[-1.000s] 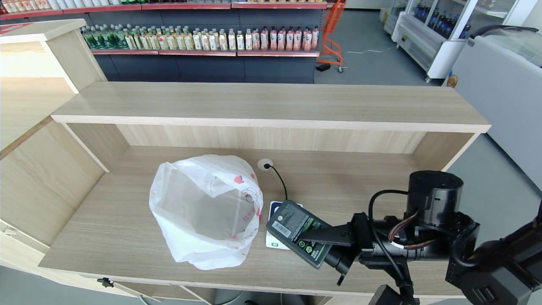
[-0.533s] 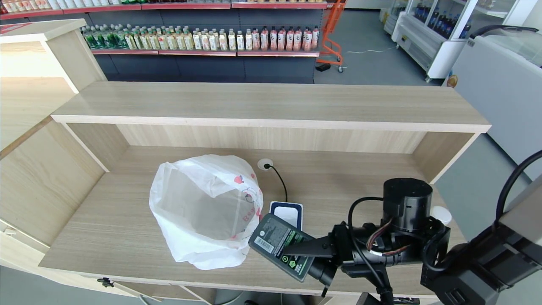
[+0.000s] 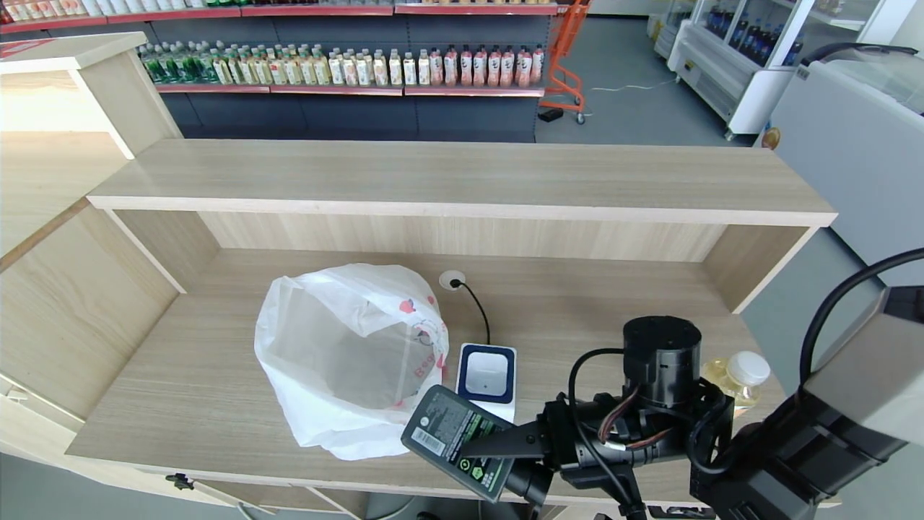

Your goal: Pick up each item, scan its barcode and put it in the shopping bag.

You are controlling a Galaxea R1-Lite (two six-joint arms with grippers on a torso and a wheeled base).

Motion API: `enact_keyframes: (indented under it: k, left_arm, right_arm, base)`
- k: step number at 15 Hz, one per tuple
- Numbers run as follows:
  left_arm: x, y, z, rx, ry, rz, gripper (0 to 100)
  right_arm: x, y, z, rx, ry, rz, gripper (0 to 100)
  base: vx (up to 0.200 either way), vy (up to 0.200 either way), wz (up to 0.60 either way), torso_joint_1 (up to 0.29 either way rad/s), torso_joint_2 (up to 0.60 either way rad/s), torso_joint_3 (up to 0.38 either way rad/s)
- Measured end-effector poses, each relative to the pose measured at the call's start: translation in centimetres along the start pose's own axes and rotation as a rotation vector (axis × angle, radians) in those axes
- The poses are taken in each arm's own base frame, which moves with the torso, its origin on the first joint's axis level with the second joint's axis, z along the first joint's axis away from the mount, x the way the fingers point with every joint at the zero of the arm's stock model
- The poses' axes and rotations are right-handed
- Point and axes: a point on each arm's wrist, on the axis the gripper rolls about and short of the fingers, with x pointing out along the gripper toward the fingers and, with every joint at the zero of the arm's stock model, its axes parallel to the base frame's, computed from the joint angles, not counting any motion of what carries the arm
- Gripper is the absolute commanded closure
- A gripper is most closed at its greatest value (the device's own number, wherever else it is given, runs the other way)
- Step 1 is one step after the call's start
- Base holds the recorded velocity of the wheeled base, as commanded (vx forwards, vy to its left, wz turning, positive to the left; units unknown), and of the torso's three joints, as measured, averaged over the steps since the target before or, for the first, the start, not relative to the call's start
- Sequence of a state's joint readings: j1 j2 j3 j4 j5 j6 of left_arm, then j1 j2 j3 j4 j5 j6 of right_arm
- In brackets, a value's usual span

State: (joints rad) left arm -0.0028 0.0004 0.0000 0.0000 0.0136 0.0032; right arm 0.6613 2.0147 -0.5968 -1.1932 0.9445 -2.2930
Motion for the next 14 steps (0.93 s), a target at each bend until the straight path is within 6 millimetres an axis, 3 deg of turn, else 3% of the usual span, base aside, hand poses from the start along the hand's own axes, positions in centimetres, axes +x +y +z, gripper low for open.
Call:
enact_keyframes:
  k: [9,12,14]
  left_arm:
    - [0.0,0.0,0.0,0.0,0.0,-0.001,0]
    - [0.0,0.0,0.0,0.0,0.0,0.0,0]
    - [0.0,0.0,0.0,0.0,0.0,-0.001,0]
  right_arm:
    - [-0.2,0.1,-0.1,0.018,-0.001,0.001,100]
    - [-0.3,-0.4,-0.3,0.282,0.024,0.011,100]
    - [-0.9,-1.6,-0.8,0.483,0.136,0.022,100]
  base:
    - [0.0,0.0,0.0,0.0,0.0,0.0]
    - [0.0,0.0,0.0,0.0,0.0,0.0]
    - [0.0,0.0,0.0,0.0,0.0,0.0]
